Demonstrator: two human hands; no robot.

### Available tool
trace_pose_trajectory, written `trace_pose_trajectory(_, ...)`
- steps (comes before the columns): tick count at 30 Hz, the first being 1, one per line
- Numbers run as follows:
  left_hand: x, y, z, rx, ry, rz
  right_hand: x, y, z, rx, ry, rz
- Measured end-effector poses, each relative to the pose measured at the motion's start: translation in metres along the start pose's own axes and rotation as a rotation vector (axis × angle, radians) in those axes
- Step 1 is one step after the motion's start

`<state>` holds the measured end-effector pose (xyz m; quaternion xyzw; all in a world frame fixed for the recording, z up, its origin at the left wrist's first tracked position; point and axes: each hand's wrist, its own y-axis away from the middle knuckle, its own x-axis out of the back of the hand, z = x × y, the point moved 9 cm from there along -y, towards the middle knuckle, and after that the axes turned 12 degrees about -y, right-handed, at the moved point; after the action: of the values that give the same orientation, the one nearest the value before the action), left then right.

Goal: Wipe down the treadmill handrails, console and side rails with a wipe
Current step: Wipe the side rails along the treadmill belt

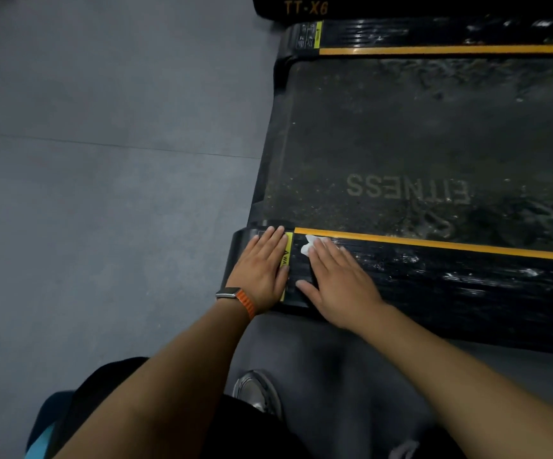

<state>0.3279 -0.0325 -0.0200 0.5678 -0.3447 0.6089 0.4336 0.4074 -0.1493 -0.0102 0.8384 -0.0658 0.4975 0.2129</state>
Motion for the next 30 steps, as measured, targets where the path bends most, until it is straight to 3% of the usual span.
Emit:
trace_pose_trajectory(6, -0.002, -0.002, 0.0, -0.033, 0.015, 0.032, 0.005, -0.02, 0.0, 0.096, 0.077, -0.034)
trace_pose_trajectory(10, -0.003, -0.001, -0.001, -0.018, 0.017, 0.031, 0.011, -0.005, 0.025, 0.035, 0.065, 0.024)
trace_pose_trajectory(16, -0.005, -0.003, -0.002, -0.037, 0.016, 0.043, 0.005, -0.029, -0.005, 0.123, 0.037, -0.016)
trace_pose_trajectory(21, -0.004, -0.001, -0.001, -0.036, 0.024, 0.051, 0.007, -0.007, 0.017, 0.005, 0.023, 0.032)
trace_pose_trajectory(27, -0.004, -0.002, -0.001, -0.042, 0.027, 0.061, -0.006, -0.005, -0.009, 0.08, 0.036, -0.034)
trace_pose_trajectory(30, -0.005, -0.002, -0.002, -0.033, 0.019, 0.063, -0.009, 0.017, 0.009, 0.0, 0.063, -0.001)
